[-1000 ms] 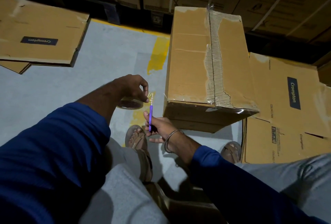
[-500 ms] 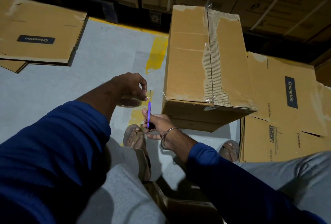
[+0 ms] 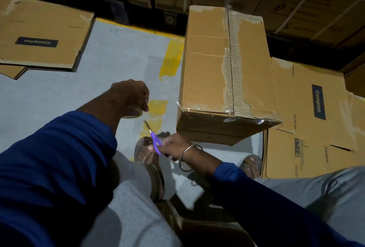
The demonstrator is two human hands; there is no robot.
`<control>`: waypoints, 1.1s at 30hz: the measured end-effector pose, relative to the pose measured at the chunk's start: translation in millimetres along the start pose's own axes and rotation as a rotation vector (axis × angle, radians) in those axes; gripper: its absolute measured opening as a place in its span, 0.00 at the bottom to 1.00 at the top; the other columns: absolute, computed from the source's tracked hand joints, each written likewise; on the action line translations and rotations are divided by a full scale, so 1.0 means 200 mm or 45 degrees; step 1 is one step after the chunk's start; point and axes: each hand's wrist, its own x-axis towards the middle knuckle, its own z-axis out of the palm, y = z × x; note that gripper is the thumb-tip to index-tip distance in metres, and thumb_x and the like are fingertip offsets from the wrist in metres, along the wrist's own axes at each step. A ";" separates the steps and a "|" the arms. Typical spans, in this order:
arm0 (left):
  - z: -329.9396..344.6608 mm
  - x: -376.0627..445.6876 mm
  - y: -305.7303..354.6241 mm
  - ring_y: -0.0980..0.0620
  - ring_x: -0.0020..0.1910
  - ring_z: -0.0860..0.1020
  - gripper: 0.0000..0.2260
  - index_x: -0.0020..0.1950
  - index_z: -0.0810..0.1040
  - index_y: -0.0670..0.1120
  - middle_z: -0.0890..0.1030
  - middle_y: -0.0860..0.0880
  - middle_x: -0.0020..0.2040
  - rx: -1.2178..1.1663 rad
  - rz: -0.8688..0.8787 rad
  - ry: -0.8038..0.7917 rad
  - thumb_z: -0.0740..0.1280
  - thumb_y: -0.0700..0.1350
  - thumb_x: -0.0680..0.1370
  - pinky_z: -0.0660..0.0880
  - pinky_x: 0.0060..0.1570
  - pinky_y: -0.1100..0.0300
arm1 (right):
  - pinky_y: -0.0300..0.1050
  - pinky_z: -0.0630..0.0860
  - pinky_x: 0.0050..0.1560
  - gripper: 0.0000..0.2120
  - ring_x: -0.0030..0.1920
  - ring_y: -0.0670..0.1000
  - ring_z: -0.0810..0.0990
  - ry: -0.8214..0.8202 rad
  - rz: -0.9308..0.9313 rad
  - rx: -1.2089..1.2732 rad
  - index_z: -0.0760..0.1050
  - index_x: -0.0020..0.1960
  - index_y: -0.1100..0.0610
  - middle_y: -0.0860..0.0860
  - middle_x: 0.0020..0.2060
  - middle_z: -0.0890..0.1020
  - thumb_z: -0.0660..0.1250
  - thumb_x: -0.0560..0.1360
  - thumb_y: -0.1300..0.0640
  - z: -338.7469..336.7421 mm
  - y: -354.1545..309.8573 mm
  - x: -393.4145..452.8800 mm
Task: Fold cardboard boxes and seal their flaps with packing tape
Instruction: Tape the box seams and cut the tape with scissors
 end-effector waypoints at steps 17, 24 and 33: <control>-0.06 0.02 0.07 0.49 0.46 0.79 0.12 0.41 0.83 0.54 0.82 0.54 0.42 -0.155 0.013 0.094 0.81 0.58 0.67 0.79 0.54 0.48 | 0.51 0.81 0.41 0.04 0.43 0.54 0.80 1.129 0.061 -0.792 0.81 0.44 0.54 0.54 0.41 0.83 0.74 0.75 0.56 -1.27 0.02 0.05; -0.04 0.03 0.04 0.49 0.46 0.80 0.13 0.41 0.83 0.53 0.82 0.53 0.43 -0.171 0.006 0.088 0.82 0.57 0.67 0.80 0.53 0.49 | 0.50 0.74 0.42 0.06 0.47 0.59 0.79 1.155 -0.250 -1.306 0.80 0.53 0.57 0.56 0.50 0.78 0.70 0.79 0.56 -1.12 -0.06 -0.01; -0.05 0.04 0.04 0.50 0.47 0.80 0.13 0.40 0.83 0.54 0.83 0.54 0.42 -0.219 0.035 0.099 0.82 0.58 0.65 0.80 0.56 0.46 | 0.55 0.77 0.58 0.15 0.64 0.59 0.79 0.434 -1.296 -1.483 0.82 0.61 0.57 0.52 0.60 0.84 0.61 0.83 0.51 -0.61 0.04 0.18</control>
